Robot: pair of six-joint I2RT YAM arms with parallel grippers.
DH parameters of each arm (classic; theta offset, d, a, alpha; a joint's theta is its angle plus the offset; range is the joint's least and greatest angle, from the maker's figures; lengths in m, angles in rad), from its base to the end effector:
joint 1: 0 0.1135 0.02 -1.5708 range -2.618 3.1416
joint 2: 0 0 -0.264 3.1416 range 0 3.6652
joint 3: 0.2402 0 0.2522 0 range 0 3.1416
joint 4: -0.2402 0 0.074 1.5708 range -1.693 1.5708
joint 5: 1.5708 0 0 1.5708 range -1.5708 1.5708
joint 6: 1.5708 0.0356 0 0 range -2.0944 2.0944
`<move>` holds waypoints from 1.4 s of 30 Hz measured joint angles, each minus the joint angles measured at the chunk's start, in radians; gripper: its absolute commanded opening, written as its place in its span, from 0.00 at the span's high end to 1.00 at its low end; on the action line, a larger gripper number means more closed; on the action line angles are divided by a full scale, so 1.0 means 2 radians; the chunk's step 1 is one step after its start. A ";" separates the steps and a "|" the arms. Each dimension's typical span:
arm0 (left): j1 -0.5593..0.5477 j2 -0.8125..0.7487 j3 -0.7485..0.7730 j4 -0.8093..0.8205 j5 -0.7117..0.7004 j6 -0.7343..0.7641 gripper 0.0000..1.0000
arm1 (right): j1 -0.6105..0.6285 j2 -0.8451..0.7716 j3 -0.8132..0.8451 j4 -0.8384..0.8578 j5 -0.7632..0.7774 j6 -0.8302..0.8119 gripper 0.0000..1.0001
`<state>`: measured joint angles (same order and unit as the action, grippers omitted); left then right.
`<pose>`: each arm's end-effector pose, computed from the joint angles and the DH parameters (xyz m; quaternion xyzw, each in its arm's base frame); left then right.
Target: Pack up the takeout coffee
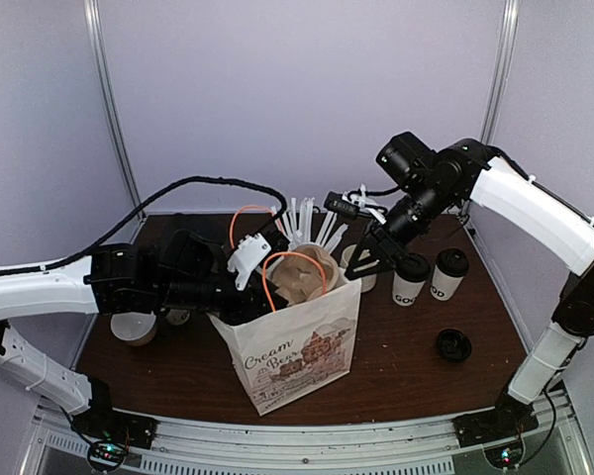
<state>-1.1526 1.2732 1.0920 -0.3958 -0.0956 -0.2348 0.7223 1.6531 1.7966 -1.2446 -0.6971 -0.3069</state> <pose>0.1193 -0.2600 0.3211 0.3685 0.7973 -0.2722 0.3930 0.2260 0.2296 0.3807 -0.5191 0.7566 0.3701 0.1455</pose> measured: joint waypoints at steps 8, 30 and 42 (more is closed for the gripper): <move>0.000 0.007 0.011 -0.019 0.007 -0.006 0.96 | 0.000 0.000 0.008 -0.001 0.025 0.000 0.66; 0.000 0.109 0.089 -0.136 0.067 -0.045 0.98 | 0.012 0.015 0.047 -0.014 0.051 -0.001 0.63; 0.000 0.192 0.156 -0.214 0.089 -0.049 0.99 | 0.007 -0.033 0.047 -0.016 0.083 -0.012 0.46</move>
<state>-1.1526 1.6573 1.4036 -0.8230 0.0818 -0.3328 0.7372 1.5864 1.8900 -1.2766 -0.5320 -0.3302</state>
